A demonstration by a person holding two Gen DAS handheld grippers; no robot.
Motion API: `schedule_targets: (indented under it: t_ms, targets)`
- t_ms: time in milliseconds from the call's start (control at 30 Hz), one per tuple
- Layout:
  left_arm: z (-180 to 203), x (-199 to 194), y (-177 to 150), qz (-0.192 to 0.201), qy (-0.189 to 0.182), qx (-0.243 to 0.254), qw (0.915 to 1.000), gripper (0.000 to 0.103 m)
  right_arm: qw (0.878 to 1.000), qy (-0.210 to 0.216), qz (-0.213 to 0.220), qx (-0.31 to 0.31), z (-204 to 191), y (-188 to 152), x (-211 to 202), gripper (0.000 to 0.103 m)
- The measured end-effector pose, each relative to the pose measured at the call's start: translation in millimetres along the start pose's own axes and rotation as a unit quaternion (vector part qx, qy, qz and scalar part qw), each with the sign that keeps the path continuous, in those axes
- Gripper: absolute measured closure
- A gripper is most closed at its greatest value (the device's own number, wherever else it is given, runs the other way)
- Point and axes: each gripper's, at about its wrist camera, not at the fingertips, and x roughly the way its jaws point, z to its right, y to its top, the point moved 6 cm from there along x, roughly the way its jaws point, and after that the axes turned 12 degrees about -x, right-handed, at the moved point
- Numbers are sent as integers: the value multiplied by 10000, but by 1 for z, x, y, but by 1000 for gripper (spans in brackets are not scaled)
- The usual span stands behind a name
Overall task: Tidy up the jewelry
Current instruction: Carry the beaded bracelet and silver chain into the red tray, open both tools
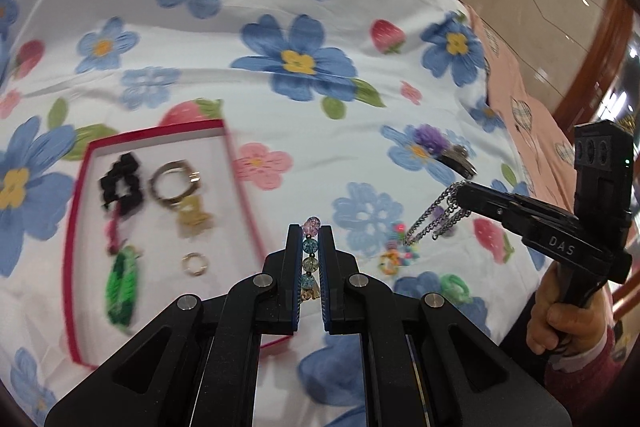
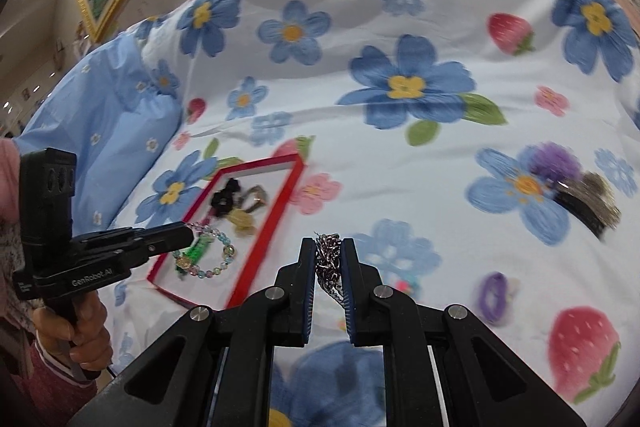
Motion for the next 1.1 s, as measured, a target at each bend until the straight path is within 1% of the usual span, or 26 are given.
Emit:
schedule_targets:
  t_ms: [300, 533, 833, 1100]
  targets:
    - [-55, -19, -3, 143, 310, -466, 9983, 97, 9981, 518, -35, -325, -55, 18, 31, 91]
    - [-88, -29, -9, 185, 494, -733, 9959, 97, 9947, 833, -101, -596, -95, 25, 54, 91]
    - [-117, -23, -16, 93, 607, -985, 9932, 97, 9910, 1086, -222, -756, -123, 29, 78, 91]
    - [-133, -6, -28, -95, 650, -1136, 9913, 97, 9886, 1177, -625, -696, -129, 8, 111, 91]
